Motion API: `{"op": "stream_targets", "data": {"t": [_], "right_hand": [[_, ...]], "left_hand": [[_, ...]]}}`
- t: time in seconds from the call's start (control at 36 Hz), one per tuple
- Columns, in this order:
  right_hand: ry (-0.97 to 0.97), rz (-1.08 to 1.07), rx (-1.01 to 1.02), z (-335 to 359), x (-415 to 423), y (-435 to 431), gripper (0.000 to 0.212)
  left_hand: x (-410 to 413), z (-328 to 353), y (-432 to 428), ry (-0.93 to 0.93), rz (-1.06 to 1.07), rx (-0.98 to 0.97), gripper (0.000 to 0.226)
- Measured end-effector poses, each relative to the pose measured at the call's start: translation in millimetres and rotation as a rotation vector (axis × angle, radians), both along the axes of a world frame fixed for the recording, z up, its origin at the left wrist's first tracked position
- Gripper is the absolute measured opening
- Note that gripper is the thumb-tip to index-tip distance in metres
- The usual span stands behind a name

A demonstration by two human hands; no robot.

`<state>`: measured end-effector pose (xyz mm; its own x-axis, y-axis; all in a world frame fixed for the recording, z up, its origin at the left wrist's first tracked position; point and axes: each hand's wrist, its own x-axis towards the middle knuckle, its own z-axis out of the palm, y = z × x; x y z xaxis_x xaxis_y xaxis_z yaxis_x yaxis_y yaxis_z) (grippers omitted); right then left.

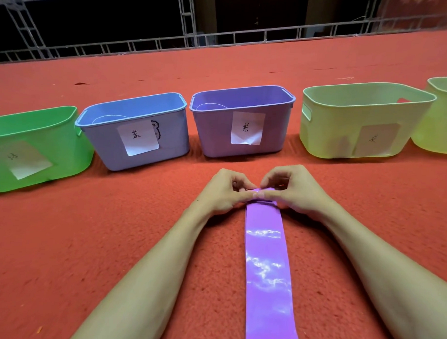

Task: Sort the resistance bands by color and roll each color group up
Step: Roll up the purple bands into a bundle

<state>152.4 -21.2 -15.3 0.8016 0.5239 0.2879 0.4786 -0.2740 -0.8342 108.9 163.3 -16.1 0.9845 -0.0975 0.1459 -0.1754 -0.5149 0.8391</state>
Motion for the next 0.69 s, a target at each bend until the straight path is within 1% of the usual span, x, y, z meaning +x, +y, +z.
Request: {"op": "stream_targets", "data": {"t": [0.06, 0.11, 0.17, 0.22, 0.42, 0.53, 0.58, 0.64, 0.69], "right_hand": [[0.059, -0.024, 0.086, -0.1, -0.3, -0.1, 0.006], [0.082, -0.053, 0.032, -1.0, 0.6, -0.6, 0.010], [0.092, -0.020, -0.082, -0.7, 0.7, -0.9, 0.009], [0.095, 0.009, -0.137, 0.5, 0.8, -1.3, 0.007], [0.120, 0.017, -0.156, 5.2, -3.1, -0.8, 0.010], [0.102, 0.012, -0.145, 5.4, -7.4, -2.8, 0.009], [0.102, 0.018, -0.127, 5.8, -8.6, -4.4, 0.009], [0.098, 0.018, -0.109, 7.3, -10.1, -5.3, 0.019], [0.089, 0.025, -0.101, 9.0, -11.0, -5.4, 0.029]], "left_hand": [[0.0, -0.2, 0.4, -0.006, -0.009, 0.006, 0.004], [0.0, -0.3, 0.8, -0.014, -0.017, 0.010, 0.010], [-0.7, 0.2, 0.7, -0.020, -0.018, 0.019, 0.009], [-1.4, 0.4, 0.3, -0.019, -0.013, 0.025, 0.007], [-4.7, -0.2, 0.3, -0.015, -0.025, -0.004, 0.015], [-6.5, 1.6, 0.0, -0.001, -0.041, -0.046, 0.012], [-7.2, 4.0, 1.3, 0.009, -0.052, -0.075, 0.006], [-7.4, 5.0, 2.8, 0.010, -0.060, -0.083, 0.001], [-6.0, 3.1, 3.9, 0.003, -0.047, -0.054, 0.006]]}}
